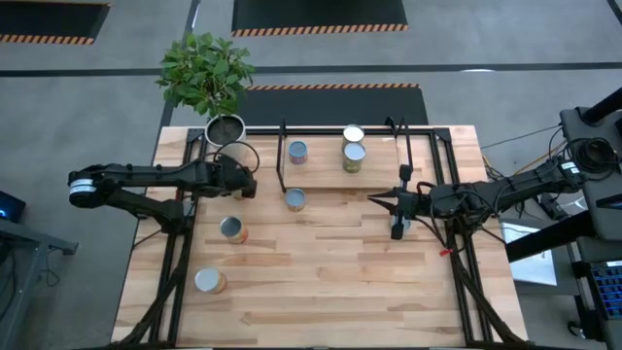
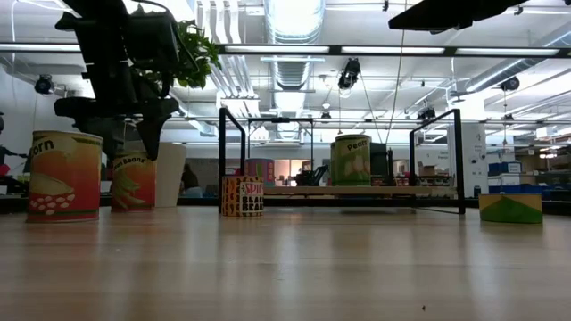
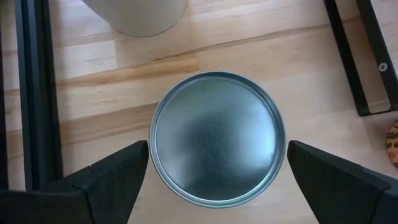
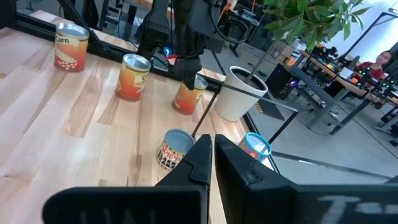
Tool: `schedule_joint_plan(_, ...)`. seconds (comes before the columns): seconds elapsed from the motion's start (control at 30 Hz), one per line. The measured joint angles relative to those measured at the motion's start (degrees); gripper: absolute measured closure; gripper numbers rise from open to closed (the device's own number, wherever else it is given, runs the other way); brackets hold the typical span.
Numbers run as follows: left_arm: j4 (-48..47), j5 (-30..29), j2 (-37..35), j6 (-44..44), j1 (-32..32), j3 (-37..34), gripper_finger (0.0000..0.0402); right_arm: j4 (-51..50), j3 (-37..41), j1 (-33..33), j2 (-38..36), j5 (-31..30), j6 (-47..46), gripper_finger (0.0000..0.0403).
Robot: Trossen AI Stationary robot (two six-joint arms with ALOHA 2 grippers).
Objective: Pick and place cans onto a shelf
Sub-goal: Put the canned green beans on the shelf
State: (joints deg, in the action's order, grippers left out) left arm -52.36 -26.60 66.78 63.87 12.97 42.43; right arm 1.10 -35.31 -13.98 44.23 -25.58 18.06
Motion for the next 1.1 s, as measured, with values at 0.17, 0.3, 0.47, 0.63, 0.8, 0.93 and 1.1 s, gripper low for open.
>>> schedule_joint_plan(0.17, 0.29, -0.06, 0.00, 0.31, 0.00, -0.82, 0.0036, -0.08, 0.00, 0.00, 0.00, 0.00, 0.00, 0.0394)
schedule_joint_plan(0.3, 1.22, -0.18, 0.00, 0.90, 0.00, -2.43, 0.0036, -0.08, 0.00, 0.00, 0.00, 0.00, 0.00, 0.0394)
schedule_joint_plan(0.47, 3.22, -1.51, 0.00, 1.11, 0.00, -3.18, 0.0040, -0.10, 0.00, 0.02, 0.00, -0.02, 0.00, 0.0394)
schedule_joint_plan(0.63, 3.85, -1.52, 0.00, 0.46, 0.00, -3.01, 0.0068, -0.19, 0.00, 0.02, 0.00, -0.07, 0.15, 0.0394)
schedule_joint_plan(0.8, 3.81, -1.45, 0.00, 0.64, 0.00, -2.99, 0.0105, -0.43, 0.00, 0.02, 0.00, -0.07, 0.10, 0.0394)
schedule_joint_plan(0.93, 3.81, -1.48, 0.00, 0.70, 0.00, -2.99, 0.0113, -0.43, 0.00, 0.02, 0.00, -0.07, 0.09, 0.0394)
schedule_joint_plan(1.1, 3.70, -1.46, -0.07, 0.70, -0.83, -2.85, 0.0102, -0.64, 0.00, 0.02, 0.00, -0.07, 0.00, 0.0394)
